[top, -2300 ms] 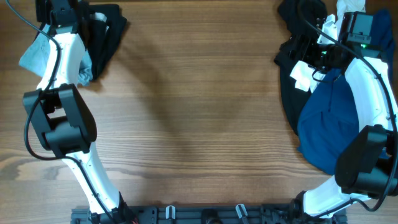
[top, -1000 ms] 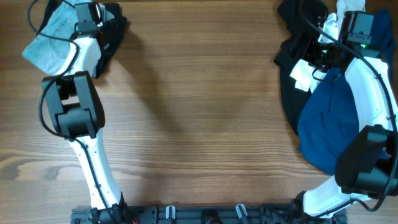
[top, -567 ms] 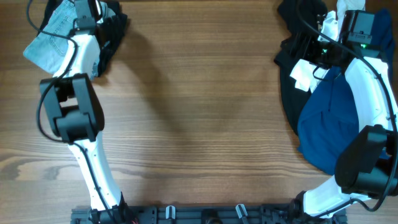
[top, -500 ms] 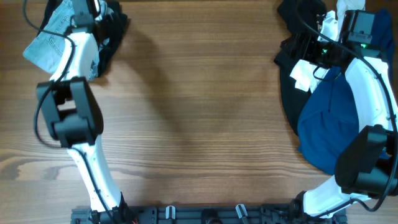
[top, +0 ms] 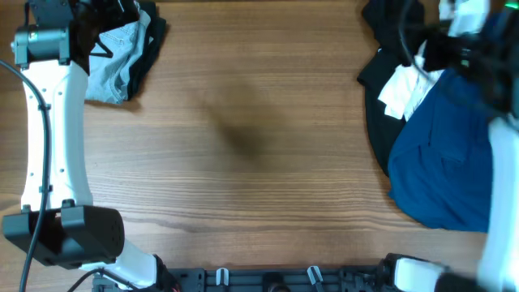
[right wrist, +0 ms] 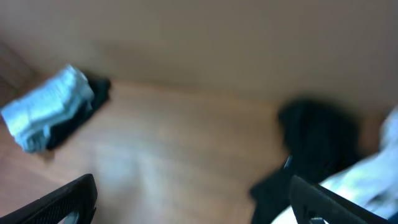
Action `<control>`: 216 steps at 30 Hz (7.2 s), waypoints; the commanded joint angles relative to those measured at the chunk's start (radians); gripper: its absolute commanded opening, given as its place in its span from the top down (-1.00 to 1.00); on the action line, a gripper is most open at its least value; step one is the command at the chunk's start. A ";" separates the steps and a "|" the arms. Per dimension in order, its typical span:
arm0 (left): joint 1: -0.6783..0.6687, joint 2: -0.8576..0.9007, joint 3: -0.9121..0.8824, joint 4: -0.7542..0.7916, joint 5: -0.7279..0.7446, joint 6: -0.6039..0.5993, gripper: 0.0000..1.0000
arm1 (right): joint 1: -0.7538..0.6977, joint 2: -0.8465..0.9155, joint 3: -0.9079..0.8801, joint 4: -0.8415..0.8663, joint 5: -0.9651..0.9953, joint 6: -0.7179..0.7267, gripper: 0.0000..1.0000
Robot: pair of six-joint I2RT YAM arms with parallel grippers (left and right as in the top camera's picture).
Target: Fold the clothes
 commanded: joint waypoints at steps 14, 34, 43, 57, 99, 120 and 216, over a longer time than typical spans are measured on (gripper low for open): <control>0.000 0.015 -0.004 -0.011 0.015 -0.017 -1.00 | 0.005 -0.313 0.018 -0.022 -0.017 0.003 -0.98; 0.000 0.015 -0.004 -0.011 0.015 -0.017 -1.00 | 0.167 -0.904 -1.057 0.755 0.248 0.002 -0.99; 0.000 0.015 -0.004 -0.012 0.015 -0.017 -1.00 | 0.174 -1.199 -1.474 0.978 0.253 0.058 -0.99; 0.000 0.015 -0.004 -0.011 0.015 -0.017 -1.00 | 0.195 -1.386 -1.625 0.899 0.253 0.050 -0.99; 0.000 -0.015 -0.004 -0.025 0.015 -0.017 -1.00 | 0.195 -1.384 -1.625 0.799 0.219 0.057 -1.00; 0.052 -0.909 -1.027 0.391 0.061 0.006 -1.00 | 0.195 -1.384 -1.625 0.799 0.219 0.057 -0.99; 0.002 -1.767 -1.883 0.701 0.119 0.006 -1.00 | 0.195 -1.384 -1.625 0.799 0.219 0.057 -1.00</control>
